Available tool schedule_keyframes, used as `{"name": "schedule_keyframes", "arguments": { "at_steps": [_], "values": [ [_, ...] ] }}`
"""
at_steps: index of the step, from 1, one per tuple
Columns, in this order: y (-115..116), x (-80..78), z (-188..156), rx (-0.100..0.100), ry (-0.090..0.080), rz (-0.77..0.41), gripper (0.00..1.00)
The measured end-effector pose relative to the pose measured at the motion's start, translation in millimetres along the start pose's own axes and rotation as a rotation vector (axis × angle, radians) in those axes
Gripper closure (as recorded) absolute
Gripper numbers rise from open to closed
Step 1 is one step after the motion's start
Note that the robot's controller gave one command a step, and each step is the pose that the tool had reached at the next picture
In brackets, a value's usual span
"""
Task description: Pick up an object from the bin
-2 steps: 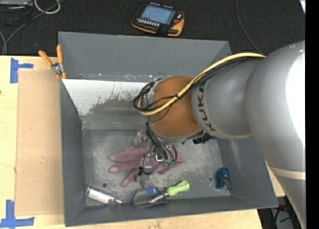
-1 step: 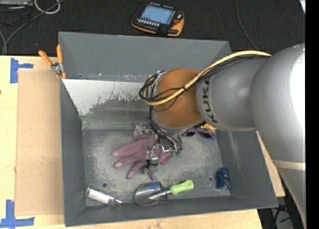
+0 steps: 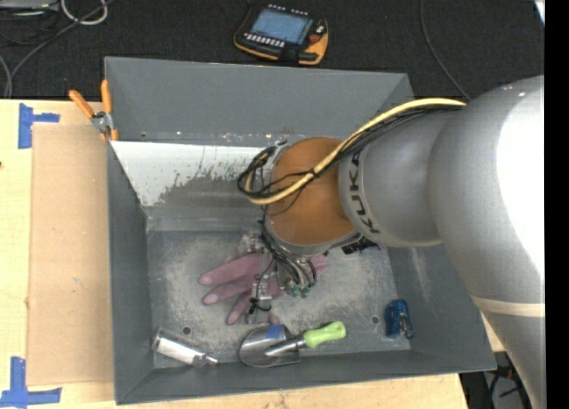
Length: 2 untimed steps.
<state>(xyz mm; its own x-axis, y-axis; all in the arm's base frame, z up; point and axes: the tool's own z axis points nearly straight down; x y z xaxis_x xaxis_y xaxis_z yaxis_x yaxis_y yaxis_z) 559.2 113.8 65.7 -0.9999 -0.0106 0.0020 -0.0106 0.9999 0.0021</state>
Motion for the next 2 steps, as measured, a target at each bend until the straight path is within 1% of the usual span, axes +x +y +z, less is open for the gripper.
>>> {"name": "schedule_keyframes", "arguments": {
  "at_steps": [1,2],
  "values": [
    [-12.4,-22.5,-3.7,-0.004,-0.011,-0.156,0.0],
    [-2.9,-6.7,-2.1,-0.001,-0.005,-0.032,1.0]
  ]
}}
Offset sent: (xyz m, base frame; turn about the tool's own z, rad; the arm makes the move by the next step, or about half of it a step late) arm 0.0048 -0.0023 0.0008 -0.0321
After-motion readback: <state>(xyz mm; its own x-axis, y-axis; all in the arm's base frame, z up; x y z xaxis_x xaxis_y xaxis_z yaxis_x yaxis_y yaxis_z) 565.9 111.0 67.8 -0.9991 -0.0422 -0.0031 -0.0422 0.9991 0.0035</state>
